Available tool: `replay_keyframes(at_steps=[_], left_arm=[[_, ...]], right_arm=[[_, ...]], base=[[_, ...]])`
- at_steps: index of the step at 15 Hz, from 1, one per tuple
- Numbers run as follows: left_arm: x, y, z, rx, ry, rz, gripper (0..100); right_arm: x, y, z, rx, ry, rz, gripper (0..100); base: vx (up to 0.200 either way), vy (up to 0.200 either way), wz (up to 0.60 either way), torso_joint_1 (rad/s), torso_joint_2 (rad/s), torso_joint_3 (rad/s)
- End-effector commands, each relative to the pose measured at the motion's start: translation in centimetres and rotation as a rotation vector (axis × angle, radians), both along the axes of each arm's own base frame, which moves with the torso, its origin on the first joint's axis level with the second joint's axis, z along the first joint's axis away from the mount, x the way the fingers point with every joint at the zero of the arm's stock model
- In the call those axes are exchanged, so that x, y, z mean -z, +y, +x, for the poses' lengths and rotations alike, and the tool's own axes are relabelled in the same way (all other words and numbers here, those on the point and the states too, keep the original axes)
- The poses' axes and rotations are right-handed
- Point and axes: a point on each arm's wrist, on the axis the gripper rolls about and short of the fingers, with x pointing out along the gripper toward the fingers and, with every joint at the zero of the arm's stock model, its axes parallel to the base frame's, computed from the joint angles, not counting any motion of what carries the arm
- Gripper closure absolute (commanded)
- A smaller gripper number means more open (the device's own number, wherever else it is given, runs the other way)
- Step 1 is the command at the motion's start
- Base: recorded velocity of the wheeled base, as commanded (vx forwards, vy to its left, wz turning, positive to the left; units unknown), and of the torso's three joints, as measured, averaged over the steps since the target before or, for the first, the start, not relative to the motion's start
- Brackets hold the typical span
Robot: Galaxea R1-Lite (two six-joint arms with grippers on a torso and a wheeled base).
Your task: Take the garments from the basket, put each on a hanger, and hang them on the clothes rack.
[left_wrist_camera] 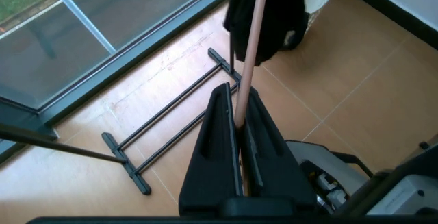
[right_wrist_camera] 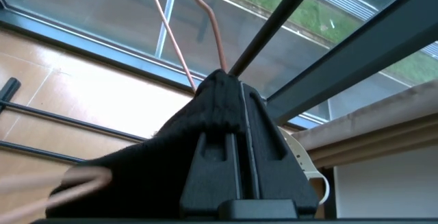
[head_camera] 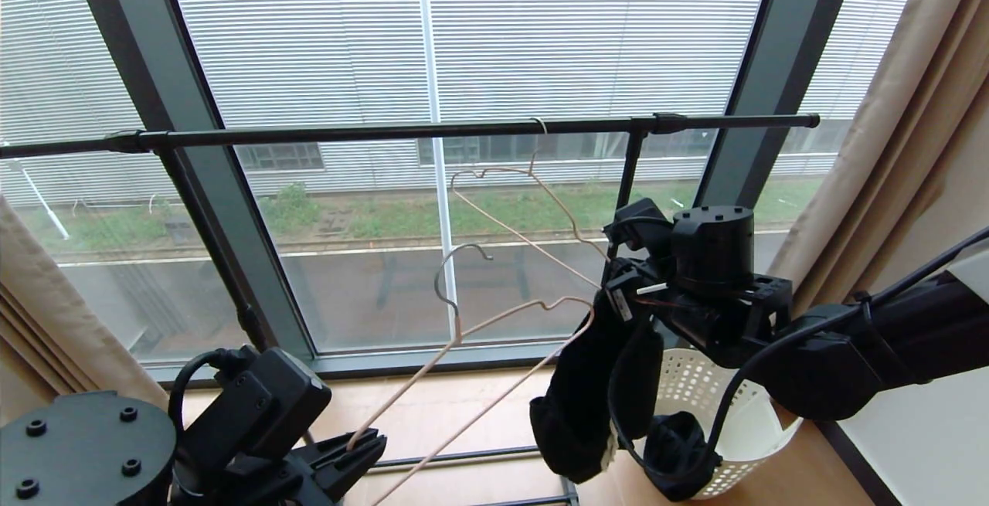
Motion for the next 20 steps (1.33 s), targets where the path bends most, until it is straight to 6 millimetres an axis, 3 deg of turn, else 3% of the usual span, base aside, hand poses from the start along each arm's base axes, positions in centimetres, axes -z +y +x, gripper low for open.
replay_keyframes(at_steps=[1, 5, 15, 20], left_arm=[[0.2, -0.3, -0.4, 0.026, 0.006, 0.009, 100], [0.6, -0.7, -0.3, 0.037, 0.021, 0.026, 100], [0.9, -1.3, 0.1, 0.036, 0.032, 0.035, 100], [1.6, -2.0, 0.7, 0.032, 0.013, 0.020, 100]], right_arm=[[0.3, 0.1, 0.2, 0.001, 0.005, -0.002, 100], [0.8, 0.4, 0.4, 0.014, 0.012, -0.014, 100], [-0.2, 3.5, -2.4, 0.025, -0.032, -0.045, 100], [-0.8, 4.0, -3.4, 0.015, -0.047, -0.041, 100]], base=[[0.000, 0.000, 0.00, 0.000, 0.00, 0.000], [0.000, 0.000, 0.00, 0.000, 0.00, 0.000], [0.000, 0.000, 0.00, 0.000, 0.00, 0.000], [0.000, 0.000, 0.00, 0.000, 0.00, 0.000]])
